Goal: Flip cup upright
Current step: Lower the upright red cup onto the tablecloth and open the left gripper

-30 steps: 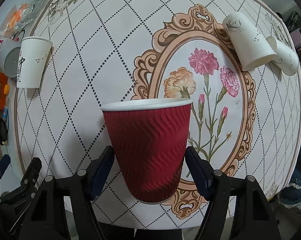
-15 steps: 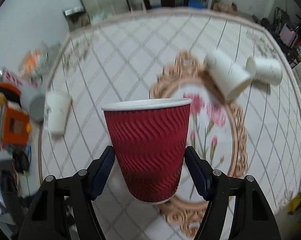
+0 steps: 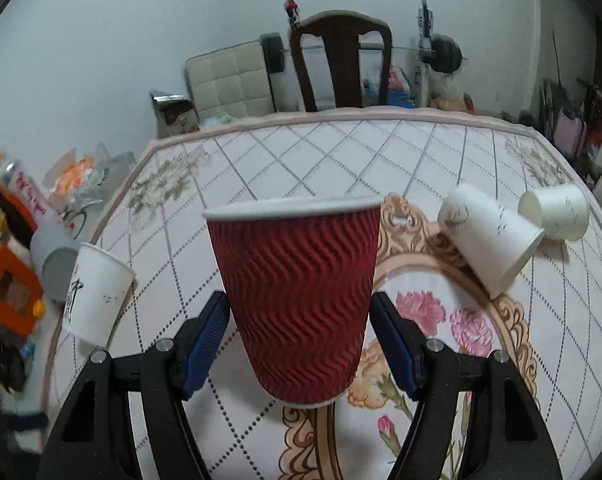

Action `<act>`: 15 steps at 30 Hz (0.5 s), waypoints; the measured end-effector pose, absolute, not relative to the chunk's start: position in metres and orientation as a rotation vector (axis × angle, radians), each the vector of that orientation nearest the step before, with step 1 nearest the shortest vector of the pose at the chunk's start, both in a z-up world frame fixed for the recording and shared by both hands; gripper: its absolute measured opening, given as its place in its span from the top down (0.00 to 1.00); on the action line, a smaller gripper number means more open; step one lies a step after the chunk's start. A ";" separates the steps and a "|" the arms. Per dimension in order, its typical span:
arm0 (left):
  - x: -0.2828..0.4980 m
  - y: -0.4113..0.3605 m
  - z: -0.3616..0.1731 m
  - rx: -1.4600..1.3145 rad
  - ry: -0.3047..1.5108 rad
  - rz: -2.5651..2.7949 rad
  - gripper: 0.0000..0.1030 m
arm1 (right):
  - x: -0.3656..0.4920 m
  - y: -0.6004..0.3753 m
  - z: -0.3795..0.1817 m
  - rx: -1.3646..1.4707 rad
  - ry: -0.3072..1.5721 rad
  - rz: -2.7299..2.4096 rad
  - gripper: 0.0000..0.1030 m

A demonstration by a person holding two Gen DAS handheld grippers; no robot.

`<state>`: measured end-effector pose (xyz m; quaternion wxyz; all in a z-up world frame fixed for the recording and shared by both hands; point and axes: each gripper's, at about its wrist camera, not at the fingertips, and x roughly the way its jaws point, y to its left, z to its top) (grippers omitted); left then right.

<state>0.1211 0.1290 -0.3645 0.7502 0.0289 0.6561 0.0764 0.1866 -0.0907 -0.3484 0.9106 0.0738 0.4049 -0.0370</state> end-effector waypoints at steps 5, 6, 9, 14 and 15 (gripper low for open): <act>0.116 0.126 -0.351 0.053 1.406 0.126 0.02 | 0.163 -0.088 -0.353 0.129 0.864 -0.057 0.27; 0.114 0.123 -0.347 0.061 1.395 0.123 0.02 | 0.160 -0.089 -0.354 0.136 0.880 -0.055 0.27; 0.107 0.119 -0.328 0.086 1.334 0.106 0.02 | 0.149 -0.087 -0.357 0.130 0.941 -0.057 0.17; 0.094 0.108 -0.294 0.090 1.238 0.069 0.00 | 0.116 -0.095 -0.343 0.136 0.942 -0.112 0.02; 0.091 0.107 -0.289 0.086 1.227 0.062 0.00 | 0.109 -0.098 -0.337 0.131 0.943 -0.142 0.00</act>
